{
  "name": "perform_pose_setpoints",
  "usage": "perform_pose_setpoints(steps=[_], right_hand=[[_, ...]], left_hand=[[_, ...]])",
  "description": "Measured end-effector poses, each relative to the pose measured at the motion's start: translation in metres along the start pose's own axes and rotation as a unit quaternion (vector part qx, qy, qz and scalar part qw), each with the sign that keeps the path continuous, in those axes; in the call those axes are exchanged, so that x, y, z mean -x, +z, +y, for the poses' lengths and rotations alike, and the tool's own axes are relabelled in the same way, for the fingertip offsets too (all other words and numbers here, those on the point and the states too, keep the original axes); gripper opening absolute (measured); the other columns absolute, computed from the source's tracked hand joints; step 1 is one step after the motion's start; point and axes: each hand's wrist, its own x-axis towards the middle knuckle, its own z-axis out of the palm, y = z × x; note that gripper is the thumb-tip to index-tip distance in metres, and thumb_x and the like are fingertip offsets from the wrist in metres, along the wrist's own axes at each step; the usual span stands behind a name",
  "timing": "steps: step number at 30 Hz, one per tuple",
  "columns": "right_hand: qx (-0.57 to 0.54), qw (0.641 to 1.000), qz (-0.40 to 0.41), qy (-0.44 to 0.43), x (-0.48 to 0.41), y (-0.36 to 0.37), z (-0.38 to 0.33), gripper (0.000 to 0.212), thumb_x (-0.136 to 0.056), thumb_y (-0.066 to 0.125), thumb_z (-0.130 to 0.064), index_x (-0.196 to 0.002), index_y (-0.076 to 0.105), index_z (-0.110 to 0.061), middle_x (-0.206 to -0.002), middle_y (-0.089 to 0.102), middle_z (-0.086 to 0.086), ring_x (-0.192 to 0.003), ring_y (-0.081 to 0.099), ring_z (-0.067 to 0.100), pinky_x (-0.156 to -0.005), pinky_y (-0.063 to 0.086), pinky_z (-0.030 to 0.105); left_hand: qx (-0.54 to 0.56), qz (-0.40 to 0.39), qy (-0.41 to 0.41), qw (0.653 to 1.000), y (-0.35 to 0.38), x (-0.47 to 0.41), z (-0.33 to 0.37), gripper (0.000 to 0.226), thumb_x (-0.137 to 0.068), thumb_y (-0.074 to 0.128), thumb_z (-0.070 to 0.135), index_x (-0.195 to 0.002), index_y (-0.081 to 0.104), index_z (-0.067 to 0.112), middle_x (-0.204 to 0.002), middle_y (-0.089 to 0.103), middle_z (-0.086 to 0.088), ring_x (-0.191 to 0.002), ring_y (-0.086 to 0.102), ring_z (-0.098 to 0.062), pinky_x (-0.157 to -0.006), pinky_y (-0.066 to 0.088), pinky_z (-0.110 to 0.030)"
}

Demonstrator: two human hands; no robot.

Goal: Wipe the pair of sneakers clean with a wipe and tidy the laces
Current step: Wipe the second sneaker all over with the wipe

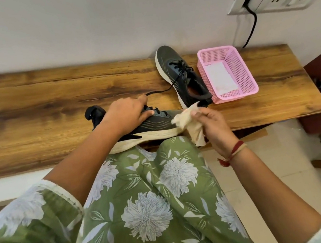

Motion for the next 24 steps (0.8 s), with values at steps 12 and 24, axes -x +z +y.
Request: perform_pose_setpoints(steps=[12, 24], right_hand=[[-0.355, 0.908, 0.117, 0.188, -0.010, 0.000, 0.003, 0.027, -0.098, 0.042, -0.014, -0.119, 0.053, -0.001, -0.086, 0.065, 0.014, -0.058, 0.065, 0.019, -0.043, 0.052, 0.027], [-0.378, 0.881, 0.096, 0.267, -0.013, 0.007, -0.002, 0.016, -0.095, 0.049, -0.015, -0.097, 0.055, -0.001, -0.070, 0.065, 0.016, -0.045, 0.064, 0.023, -0.040, 0.053, 0.035]], left_hand=[[0.002, -0.010, 0.019, 1.000, 0.007, 0.017, -0.023, 0.037, -0.094, 0.046, 0.049, -0.107, 0.042, 0.015, -0.087, 0.066, -0.006, -0.080, 0.062, -0.031, -0.054, 0.036, -0.031], [-0.042, -0.070, -0.106, 0.991, 0.018, 0.007, 0.020, 0.095, -0.072, 0.041, 0.083, -0.137, 0.034, 0.013, -0.138, 0.046, -0.012, -0.128, 0.043, -0.031, -0.106, 0.029, -0.050]])
